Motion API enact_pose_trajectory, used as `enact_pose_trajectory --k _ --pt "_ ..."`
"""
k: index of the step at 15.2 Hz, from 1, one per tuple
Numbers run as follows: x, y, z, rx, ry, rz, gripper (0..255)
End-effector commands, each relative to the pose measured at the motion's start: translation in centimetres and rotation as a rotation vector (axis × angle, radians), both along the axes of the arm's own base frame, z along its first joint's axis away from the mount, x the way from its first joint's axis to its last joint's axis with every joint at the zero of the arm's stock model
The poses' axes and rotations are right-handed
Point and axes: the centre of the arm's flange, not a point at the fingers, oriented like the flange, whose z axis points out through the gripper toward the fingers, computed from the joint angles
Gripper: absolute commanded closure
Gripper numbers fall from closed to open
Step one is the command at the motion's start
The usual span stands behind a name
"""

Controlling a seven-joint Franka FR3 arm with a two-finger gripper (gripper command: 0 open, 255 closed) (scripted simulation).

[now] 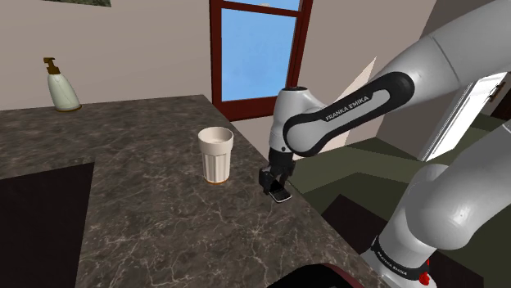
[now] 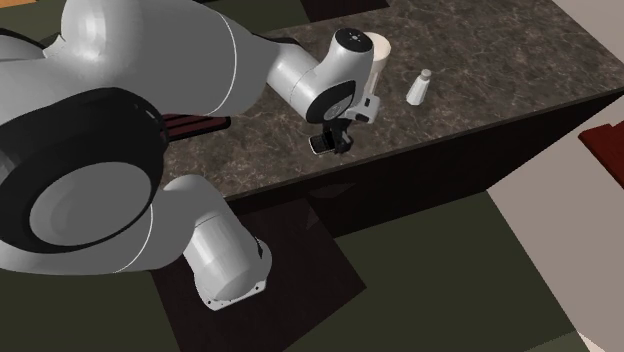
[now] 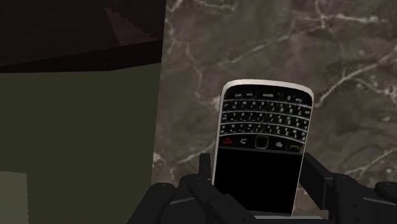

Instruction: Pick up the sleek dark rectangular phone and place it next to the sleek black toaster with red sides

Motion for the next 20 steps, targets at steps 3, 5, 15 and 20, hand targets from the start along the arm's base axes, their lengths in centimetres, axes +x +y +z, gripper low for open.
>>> enact_pose_trajectory --k 3,5,15,20 --pt "0.0 0.0 1.8 0.0 0.001 0.001 255" --pt "0.0 0.0 2.8 0.0 0.001 0.001 255" --pt "0.0 0.0 8.1 0.0 0.001 0.001 255" --pt "0.0 0.0 10.7 0.0 0.002 0.001 255"
